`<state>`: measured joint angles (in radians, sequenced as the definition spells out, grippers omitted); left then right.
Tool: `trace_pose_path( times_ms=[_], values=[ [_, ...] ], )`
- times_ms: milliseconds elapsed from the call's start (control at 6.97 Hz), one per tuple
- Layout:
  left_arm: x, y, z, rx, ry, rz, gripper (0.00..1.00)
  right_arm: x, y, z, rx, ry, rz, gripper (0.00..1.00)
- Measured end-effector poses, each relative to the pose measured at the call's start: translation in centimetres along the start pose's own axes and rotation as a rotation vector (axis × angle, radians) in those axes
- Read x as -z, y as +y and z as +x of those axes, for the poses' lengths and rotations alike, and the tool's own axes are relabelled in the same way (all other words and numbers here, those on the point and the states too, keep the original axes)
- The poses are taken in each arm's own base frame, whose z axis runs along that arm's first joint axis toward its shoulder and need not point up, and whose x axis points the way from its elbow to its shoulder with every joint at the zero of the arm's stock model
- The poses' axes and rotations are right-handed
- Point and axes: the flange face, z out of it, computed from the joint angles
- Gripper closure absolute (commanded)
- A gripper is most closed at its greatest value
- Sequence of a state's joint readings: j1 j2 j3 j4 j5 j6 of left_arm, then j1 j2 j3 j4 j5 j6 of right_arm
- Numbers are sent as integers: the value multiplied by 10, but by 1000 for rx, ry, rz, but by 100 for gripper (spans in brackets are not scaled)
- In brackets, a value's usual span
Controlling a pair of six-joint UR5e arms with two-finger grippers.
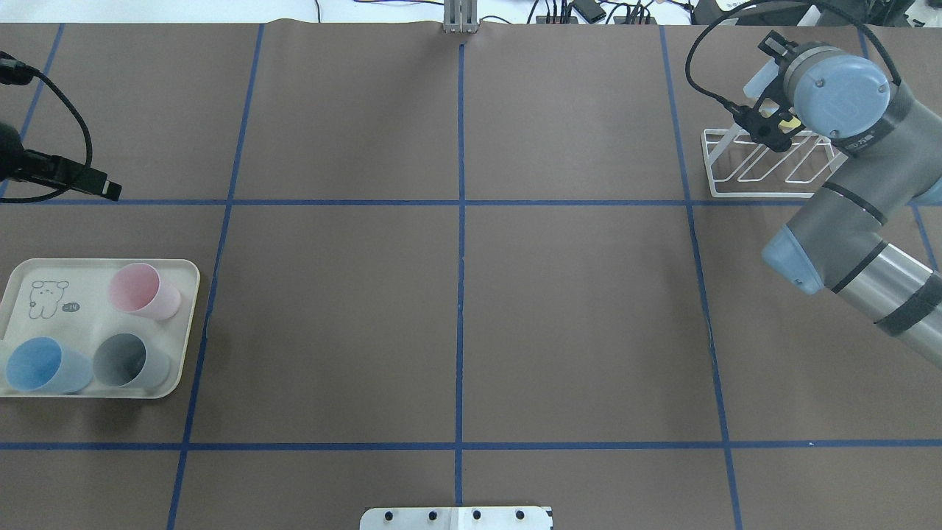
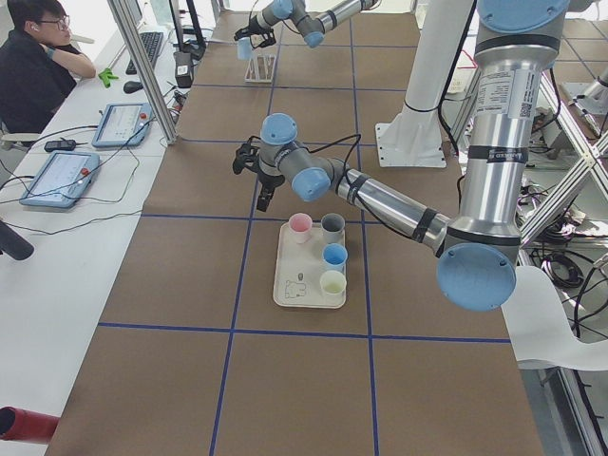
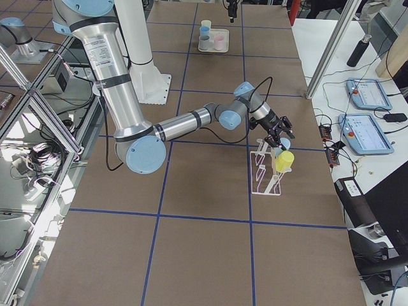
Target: Transfer IKEA cup to right arm and place on rack
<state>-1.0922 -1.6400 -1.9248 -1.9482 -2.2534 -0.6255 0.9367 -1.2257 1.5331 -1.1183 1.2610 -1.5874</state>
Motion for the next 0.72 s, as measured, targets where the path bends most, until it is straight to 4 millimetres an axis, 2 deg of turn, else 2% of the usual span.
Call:
trace_pose_path(
  times_ms=[430,717],
  values=[
    [0,0,-1,-2,0,-1,0,3,-1,4,-2,8,2,15],
    [0,0,-1,-9,1,2,0,25,5,26,-44,58,21,14]
  ],
)
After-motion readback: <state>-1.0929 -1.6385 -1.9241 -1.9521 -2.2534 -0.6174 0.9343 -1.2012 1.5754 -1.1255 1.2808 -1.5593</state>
